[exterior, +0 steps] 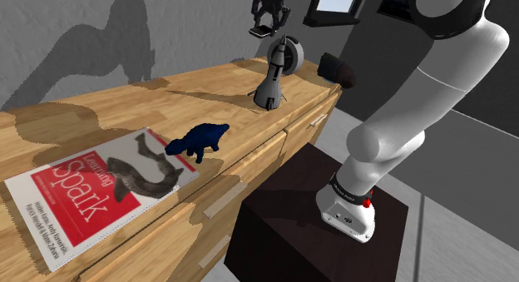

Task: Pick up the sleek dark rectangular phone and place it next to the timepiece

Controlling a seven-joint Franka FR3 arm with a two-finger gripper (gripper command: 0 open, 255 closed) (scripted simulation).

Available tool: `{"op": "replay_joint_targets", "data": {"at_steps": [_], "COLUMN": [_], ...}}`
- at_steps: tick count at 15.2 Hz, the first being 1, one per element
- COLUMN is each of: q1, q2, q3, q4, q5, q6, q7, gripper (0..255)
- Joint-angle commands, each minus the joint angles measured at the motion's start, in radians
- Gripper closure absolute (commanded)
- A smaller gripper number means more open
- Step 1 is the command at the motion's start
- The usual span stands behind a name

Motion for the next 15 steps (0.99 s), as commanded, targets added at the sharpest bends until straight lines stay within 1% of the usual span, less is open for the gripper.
{"op": "replay_joint_targets", "data": {"at_steps": [1,8,15], "q1": [-0.025,-0.101,-0.178], "q2": [-0.002,0.038,0.127], "q3": [-0.028,-0.112,-0.187], "q4": [-0.008,0.039,0.151], "q5": [0.001,-0.003,-0.007], "q6": [0.004,-0.013,-0.045], "q7": [-0.054,-0.214,-0.364], "gripper": [255,255,255]}}
